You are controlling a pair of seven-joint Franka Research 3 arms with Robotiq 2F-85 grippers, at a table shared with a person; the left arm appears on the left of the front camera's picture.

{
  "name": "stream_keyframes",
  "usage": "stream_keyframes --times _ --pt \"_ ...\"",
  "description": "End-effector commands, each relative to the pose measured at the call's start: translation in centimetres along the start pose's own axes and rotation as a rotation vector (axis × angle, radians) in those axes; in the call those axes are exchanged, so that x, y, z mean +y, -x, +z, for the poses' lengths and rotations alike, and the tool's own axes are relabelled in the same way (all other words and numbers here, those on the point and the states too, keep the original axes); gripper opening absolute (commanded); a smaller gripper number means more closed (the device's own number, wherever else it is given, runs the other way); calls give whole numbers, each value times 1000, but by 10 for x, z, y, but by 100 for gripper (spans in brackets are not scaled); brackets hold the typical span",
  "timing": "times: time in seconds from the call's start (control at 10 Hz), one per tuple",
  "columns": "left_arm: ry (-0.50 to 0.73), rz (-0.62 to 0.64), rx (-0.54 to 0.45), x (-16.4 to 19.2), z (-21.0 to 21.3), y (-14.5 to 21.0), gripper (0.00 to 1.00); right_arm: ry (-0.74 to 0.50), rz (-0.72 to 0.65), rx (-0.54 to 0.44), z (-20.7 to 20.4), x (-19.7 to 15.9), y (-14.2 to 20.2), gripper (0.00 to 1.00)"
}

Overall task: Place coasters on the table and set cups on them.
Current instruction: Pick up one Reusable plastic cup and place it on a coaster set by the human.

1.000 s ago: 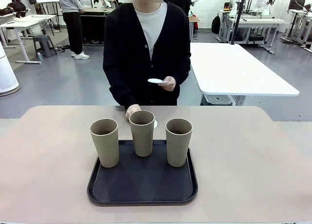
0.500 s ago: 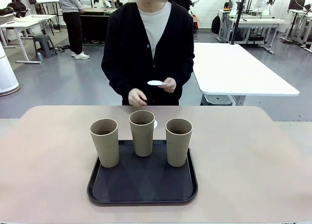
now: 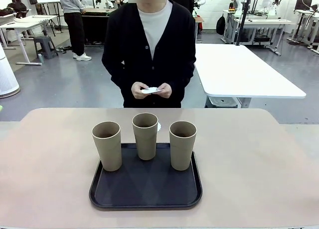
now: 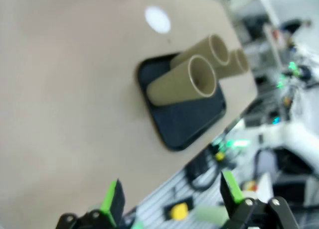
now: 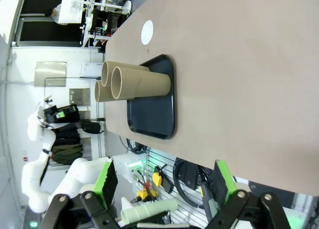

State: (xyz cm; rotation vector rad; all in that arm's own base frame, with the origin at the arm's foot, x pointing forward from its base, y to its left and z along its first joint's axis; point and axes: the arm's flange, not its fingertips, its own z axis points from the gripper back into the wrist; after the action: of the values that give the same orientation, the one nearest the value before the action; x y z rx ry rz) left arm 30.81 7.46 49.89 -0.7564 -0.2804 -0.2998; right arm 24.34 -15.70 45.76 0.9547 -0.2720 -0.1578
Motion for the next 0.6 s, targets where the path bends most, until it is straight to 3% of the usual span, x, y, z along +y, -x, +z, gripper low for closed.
stream_keyframes --times 0.0,0.3,0.5 --pt "-27 -309 149 -1 -7 -48 100 -19 13 -2 0 -1 -1 100" --pt "-126 -563 355 -41 -52 -108 100 -19 13 -2 0 -1 -1 100" --pt "-204 -607 412 -55 -83 -131 100 -19 13 -2 0 -1 -1 100"
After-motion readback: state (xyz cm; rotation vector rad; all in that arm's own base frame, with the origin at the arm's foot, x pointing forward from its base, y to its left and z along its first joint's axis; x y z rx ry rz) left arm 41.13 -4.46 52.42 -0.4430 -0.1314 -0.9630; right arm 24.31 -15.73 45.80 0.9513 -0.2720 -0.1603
